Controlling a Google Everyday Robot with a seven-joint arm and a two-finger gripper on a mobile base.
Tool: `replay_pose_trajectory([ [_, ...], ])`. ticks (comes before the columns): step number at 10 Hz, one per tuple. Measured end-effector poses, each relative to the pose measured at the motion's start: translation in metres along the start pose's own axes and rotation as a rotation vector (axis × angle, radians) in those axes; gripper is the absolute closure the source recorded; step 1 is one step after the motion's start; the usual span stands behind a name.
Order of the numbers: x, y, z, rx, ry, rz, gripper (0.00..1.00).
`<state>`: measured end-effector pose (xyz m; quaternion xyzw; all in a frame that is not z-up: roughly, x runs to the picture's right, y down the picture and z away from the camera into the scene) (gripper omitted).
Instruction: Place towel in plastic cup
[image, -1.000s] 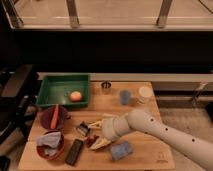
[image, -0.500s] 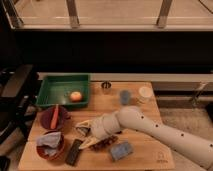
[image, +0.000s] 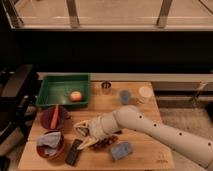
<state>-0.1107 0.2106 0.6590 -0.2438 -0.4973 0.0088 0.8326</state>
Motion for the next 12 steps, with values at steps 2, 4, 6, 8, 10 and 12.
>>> replay_pose_trajectory([
  [2, 0.000, 0.004, 0.011, -0.021, -0.005, -0.004, 0.35],
  [4, -0.007, 0.007, 0.044, -0.045, -0.016, -0.005, 0.35],
  [6, -0.010, 0.008, 0.071, -0.050, -0.029, -0.004, 0.35],
  [8, -0.011, 0.008, 0.088, -0.040, -0.043, -0.006, 0.35],
  [10, -0.014, 0.003, 0.096, -0.016, -0.049, -0.007, 0.35],
  [12, -0.013, -0.004, 0.094, 0.033, -0.043, 0.008, 0.35],
])
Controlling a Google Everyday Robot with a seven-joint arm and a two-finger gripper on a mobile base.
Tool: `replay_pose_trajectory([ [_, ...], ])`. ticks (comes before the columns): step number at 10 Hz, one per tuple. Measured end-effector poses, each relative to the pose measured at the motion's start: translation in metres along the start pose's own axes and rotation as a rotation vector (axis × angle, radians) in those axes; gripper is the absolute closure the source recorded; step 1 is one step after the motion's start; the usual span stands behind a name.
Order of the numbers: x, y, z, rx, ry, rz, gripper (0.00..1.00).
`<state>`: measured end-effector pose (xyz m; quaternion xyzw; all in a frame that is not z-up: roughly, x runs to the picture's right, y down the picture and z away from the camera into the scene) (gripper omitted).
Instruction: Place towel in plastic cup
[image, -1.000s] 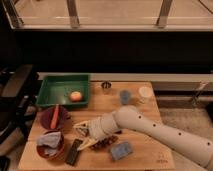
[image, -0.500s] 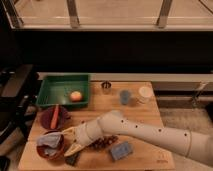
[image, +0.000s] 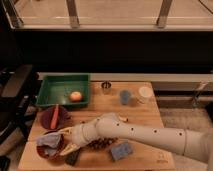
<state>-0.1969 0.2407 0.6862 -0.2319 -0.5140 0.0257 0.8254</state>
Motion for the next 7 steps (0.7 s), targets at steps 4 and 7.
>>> replay_pose_trajectory([
  [4, -0.004, -0.019, 0.000, 0.065, 0.014, 0.015, 0.35],
  [7, -0.010, -0.021, 0.017, 0.043, 0.005, 0.013, 0.35],
])
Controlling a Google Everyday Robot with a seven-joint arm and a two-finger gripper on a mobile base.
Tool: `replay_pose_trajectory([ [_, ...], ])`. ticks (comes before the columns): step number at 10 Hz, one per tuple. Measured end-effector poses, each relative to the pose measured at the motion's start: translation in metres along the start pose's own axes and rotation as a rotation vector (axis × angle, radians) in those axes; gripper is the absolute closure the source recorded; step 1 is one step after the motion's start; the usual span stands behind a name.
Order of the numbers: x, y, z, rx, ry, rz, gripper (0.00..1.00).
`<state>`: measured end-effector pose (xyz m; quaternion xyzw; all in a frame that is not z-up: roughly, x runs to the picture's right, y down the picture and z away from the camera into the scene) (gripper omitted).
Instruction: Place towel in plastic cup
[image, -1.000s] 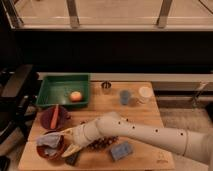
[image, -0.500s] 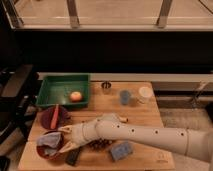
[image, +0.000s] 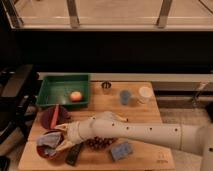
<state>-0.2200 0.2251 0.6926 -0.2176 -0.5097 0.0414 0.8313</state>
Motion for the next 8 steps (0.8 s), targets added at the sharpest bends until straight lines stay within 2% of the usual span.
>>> replay_pose_trajectory([
  [5, 0.003, -0.003, 0.034, -0.058, -0.028, 0.004, 0.35],
  [8, 0.008, -0.003, 0.048, -0.086, -0.037, 0.012, 0.35],
])
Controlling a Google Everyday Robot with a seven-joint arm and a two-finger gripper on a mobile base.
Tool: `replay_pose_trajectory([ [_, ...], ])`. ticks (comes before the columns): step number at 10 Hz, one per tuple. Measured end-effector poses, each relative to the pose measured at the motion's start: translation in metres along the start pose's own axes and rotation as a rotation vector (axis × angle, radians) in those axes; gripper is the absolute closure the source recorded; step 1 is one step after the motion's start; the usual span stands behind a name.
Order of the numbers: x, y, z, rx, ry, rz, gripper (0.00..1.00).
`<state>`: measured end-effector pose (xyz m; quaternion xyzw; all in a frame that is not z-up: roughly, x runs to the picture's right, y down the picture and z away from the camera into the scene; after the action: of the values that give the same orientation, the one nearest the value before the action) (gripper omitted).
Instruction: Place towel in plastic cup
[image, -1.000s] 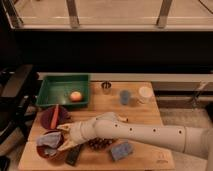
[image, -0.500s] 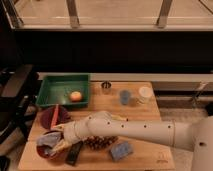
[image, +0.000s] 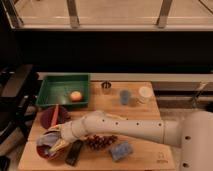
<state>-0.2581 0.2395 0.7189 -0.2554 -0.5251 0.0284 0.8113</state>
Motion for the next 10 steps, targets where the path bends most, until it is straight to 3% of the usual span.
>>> replay_pose_trajectory([
  [2, 0.0026, -0.0008, 0.0062, -0.016, -0.006, 0.000, 0.37],
  [7, 0.0043, 0.0016, 0.0102, -0.031, -0.021, -0.007, 0.86],
  [9, 0.0041, 0.0021, 0.0079, -0.027, -0.025, -0.007, 0.99],
  [10, 0.0036, 0.0028, 0.0053, -0.023, -0.027, -0.007, 1.00],
])
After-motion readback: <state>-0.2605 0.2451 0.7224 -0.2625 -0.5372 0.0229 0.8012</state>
